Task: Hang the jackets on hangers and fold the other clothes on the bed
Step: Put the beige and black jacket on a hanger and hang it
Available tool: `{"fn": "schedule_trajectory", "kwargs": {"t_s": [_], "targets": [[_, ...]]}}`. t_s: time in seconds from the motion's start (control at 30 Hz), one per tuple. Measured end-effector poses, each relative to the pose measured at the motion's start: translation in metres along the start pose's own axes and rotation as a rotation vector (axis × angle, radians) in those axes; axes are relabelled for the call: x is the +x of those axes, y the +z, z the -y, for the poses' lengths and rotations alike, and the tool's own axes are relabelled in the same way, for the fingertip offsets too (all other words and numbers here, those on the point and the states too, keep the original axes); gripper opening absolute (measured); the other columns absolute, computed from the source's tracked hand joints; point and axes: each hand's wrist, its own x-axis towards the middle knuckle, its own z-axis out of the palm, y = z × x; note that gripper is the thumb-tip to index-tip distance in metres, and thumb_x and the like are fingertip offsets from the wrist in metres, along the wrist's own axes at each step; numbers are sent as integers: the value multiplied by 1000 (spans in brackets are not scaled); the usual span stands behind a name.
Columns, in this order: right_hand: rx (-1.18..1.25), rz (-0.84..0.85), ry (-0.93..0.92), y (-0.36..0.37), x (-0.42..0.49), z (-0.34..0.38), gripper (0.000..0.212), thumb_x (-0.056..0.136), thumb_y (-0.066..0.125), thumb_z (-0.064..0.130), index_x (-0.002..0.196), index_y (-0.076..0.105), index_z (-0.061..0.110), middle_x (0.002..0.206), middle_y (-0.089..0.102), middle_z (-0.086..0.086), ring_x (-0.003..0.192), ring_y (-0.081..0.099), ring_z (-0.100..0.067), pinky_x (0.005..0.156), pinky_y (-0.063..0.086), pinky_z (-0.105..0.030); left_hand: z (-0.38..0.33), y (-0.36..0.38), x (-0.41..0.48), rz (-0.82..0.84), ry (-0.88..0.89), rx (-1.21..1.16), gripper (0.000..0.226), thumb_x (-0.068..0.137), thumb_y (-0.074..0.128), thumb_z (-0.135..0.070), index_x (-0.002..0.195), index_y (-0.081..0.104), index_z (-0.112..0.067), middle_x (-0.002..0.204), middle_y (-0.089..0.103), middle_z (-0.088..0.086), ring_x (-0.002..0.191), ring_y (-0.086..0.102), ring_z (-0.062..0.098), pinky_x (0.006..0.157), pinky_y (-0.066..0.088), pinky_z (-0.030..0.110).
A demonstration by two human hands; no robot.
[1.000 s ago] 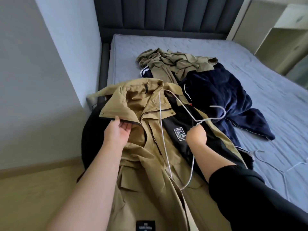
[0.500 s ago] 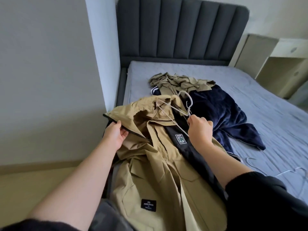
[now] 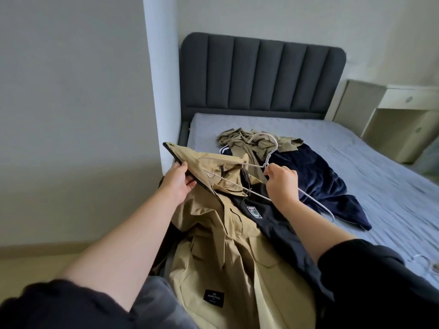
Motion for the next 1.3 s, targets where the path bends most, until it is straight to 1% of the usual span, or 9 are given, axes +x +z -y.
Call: {"fn": "schedule_trajectory", "kwargs": {"t_s": [0.17,0.33,0.6,0.7,0.93,1.03,1.13,1.23,1.3], "targets": [[184,92,66,-22,12,2,27,96,44,9,78,63,3,65,59,-10,67,55,-32,67,44,-36,-15,4,-2,-5,44,-37,27,105,33,-24,126,49,-24,97,59,-3,86,57,13,83,42,35],[255,191,81,-43,19,5,29,96,43,5,78,65,1,59,49,4,58,42,-11,54,32,-24,-25,5,-1,-43,70,-19,24,105,31,-22,124,46,-25,104,56,-1,89,56,15,92,39,37],[311,455,181,-54,28,17,29,93,38,-8,87,66,-9,52,50,7,50,38,-9,40,31,-7,-25,2,-5,-99,66,75,33,105,31,-22,136,43,-19,127,52,5,111,53,24,91,42,40],[324,573,182,-66,35,19,31,97,40,1,84,67,-1,44,48,9,48,36,-12,54,36,-21,-31,-7,-5,-158,71,105,34,105,31,-22,137,42,-19,132,51,6,109,53,23,90,42,39],[366,958,237,-76,39,27,31,101,36,6,96,64,-4,50,31,1,43,24,-13,49,26,-27,-26,1,-22,-95,37,102,34,105,32,-21,137,43,-18,131,52,7,112,55,25,86,41,38],[411,924,257,-60,31,38,30,101,38,7,92,66,-3,52,29,-2,45,22,-14,45,24,-25,-14,23,-44,59,-5,139,26,104,34,-18,122,52,-18,101,63,5,80,56,17,72,45,32],[518,762,309,-35,24,46,29,98,51,15,81,68,-1,56,35,-6,45,25,-14,43,26,-22,-3,39,-67,188,-76,107,26,103,33,-16,95,57,-16,69,67,2,68,59,15,60,46,30],[592,527,369,-11,19,49,42,92,61,29,55,61,7,48,45,-4,45,37,-15,50,44,-27,4,38,-76,255,-130,93,31,103,31,-18,99,61,-11,72,71,7,62,67,18,59,50,30],[620,348,382,-4,17,48,49,87,65,34,48,53,6,43,41,-4,46,38,-17,58,44,-30,7,33,-78,253,-163,83,31,103,32,-18,97,62,-11,80,70,8,68,68,20,60,51,31]]}}
